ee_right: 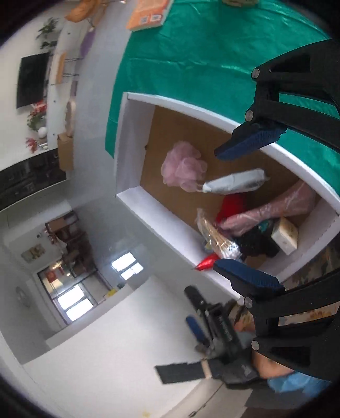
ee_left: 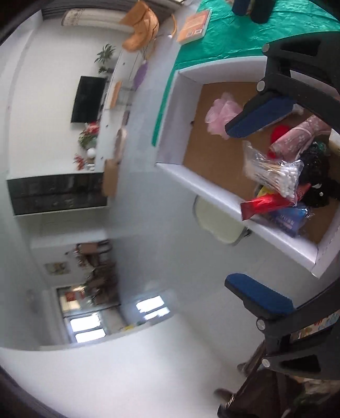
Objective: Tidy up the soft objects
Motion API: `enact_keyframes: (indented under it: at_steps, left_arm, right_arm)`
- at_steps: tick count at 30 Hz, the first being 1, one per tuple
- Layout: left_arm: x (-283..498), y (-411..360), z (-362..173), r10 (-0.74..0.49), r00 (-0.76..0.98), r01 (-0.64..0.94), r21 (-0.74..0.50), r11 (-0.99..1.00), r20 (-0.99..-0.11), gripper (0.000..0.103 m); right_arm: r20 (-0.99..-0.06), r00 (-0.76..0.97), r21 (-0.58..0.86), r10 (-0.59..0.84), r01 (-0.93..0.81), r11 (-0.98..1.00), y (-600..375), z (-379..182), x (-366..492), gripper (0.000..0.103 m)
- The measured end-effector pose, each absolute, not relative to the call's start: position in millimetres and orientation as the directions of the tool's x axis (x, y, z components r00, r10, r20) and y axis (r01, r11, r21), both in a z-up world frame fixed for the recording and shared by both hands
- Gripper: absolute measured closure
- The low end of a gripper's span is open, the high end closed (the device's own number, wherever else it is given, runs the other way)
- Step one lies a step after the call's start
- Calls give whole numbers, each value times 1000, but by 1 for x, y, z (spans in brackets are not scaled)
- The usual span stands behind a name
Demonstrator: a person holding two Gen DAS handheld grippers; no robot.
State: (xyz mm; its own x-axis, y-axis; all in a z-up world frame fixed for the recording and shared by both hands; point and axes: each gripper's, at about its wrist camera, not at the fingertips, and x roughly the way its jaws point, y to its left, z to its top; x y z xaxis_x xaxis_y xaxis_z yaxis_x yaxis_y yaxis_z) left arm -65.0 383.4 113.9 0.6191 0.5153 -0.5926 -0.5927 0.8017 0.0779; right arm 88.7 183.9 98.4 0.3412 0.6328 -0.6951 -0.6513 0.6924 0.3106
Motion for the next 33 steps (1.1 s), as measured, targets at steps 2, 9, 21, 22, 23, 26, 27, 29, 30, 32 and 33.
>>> enact_keyframes:
  at_steps: [2, 9, 21, 22, 23, 26, 27, 29, 30, 32, 33]
  left_arm:
    - [-79, 378, 125, 503, 639, -591, 48, 805, -582, 0]
    - [-82, 341, 130, 417, 672, -510, 27, 860, -612, 0]
    - [-93, 334, 131, 459, 666, -521, 74, 850, -588, 0]
    - [-93, 335, 129, 459, 661, -523, 74, 849, -593, 0]
    - [-92, 336, 127, 459, 658, -524, 74, 848, -597, 0]
    - [-92, 337, 124, 464, 653, -529, 77, 845, -599, 0]
    - [-92, 338, 124, 465, 653, -530, 78, 844, -598, 0]
    - [-93, 339, 125, 466, 652, -533, 76, 843, -598, 0]
    - [-93, 340, 124, 466, 652, -534, 74, 842, -598, 0]
    - [-93, 341, 123, 465, 650, -537, 70, 841, -601, 0]
    - [-93, 342, 123, 465, 648, -539, 69, 840, -602, 0]
  right_arm:
    - [-710, 393, 232, 585, -653, 720, 182, 100, 82, 22]
    - [-740, 478, 118, 474, -601, 790, 166, 100, 73, 22]
    - [-726, 551, 0, 413, -600, 800, 167, 106, 59, 22]
    - [-725, 554, -7, 409, -600, 800, 167, 106, 58, 22]
    - [-725, 557, -14, 405, -600, 800, 167, 105, 58, 22]
    - [-727, 559, -29, 398, -604, 796, 169, 103, 57, 22]
    - [-729, 557, -31, 397, -606, 795, 169, 101, 57, 22]
    - [-734, 554, -35, 392, -608, 794, 170, 99, 57, 22]
    - [-736, 553, -36, 391, -609, 793, 171, 98, 57, 22]
    - [-738, 553, -41, 388, -610, 791, 172, 98, 56, 22]
    - [-738, 555, -45, 385, -609, 792, 172, 98, 55, 22]
